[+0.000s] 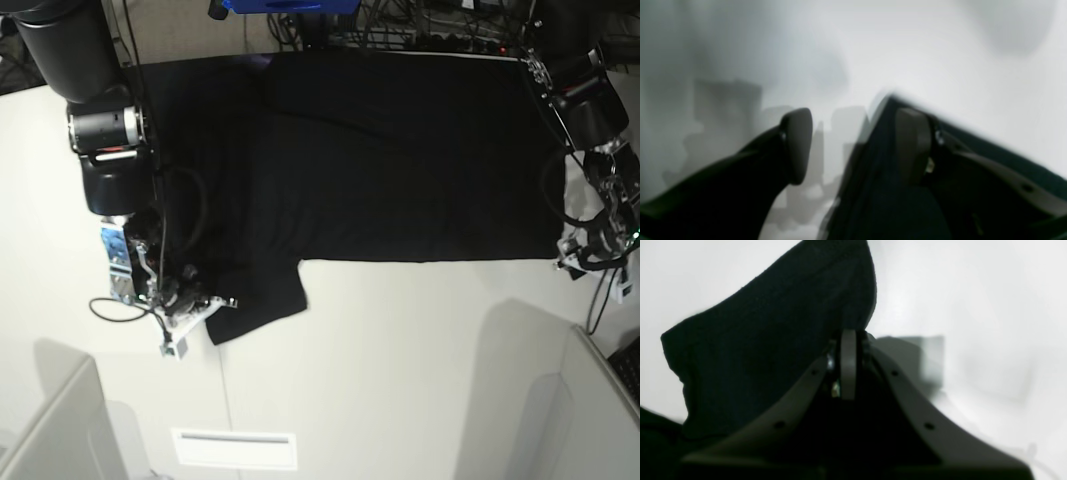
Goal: Fold the T-shirt properly
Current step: 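Move the left gripper to the opposite hem corner and grasp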
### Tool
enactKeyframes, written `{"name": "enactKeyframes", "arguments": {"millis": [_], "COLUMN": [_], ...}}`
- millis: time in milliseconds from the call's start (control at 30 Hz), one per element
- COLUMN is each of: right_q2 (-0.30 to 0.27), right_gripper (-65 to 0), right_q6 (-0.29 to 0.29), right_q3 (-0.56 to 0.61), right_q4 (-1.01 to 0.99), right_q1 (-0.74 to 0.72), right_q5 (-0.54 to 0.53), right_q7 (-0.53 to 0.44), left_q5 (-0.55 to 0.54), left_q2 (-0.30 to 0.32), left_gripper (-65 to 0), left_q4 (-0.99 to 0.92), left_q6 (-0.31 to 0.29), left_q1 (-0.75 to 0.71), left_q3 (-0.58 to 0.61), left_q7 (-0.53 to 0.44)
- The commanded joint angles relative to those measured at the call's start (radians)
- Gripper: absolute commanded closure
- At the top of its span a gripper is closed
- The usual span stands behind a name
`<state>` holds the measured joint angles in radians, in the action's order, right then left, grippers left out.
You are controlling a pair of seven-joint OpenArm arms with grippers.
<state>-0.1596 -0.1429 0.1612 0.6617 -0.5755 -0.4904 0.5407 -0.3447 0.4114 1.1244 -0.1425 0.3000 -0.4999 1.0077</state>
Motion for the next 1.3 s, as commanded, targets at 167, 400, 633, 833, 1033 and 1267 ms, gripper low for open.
{"name": "enactKeyframes", "arguments": {"millis": [167,400,633,833,1033,1267], "right_q2": [-0.005,-0.005,-0.005,-0.005,-0.005,-0.005], "right_gripper": [0.0,0.0,0.0,0.0,0.0,0.0], "right_q6": [-0.001,-0.001,-0.001,-0.001,-0.001,-0.001], "right_q3": [0.002,0.002,0.002,0.002,0.004,0.004], "right_q4": [0.048,0.059,0.059,0.057,0.057,0.057], "right_q1": [-0.011,-0.015,-0.015,-0.015,-0.015,-0.010], "right_q5": [0.014,0.014,0.017,0.019,0.019,0.019], "right_q7": [0.032,0.034,0.031,0.029,0.029,0.026], "left_q5": [-0.001,-0.009,-0.009,-0.009,-0.009,-0.001], "left_q2": [0.028,0.020,-0.019,-0.033,-0.035,-0.035], "left_gripper": [-37.7,-37.4,-36.5,-36.5,-36.2,-8.9], "left_q4": [-0.116,-0.143,-0.142,-0.142,-0.143,-0.143], "left_q6": [-0.003,-0.003,-0.003,-0.003,-0.001,-0.001], "left_q1": [0.067,0.060,0.057,0.057,0.057,0.055], "left_q3": [0.048,0.051,0.051,0.108,0.131,0.134], "left_q7": [-0.028,-0.077,-0.077,-0.076,-0.077,-0.072]}}
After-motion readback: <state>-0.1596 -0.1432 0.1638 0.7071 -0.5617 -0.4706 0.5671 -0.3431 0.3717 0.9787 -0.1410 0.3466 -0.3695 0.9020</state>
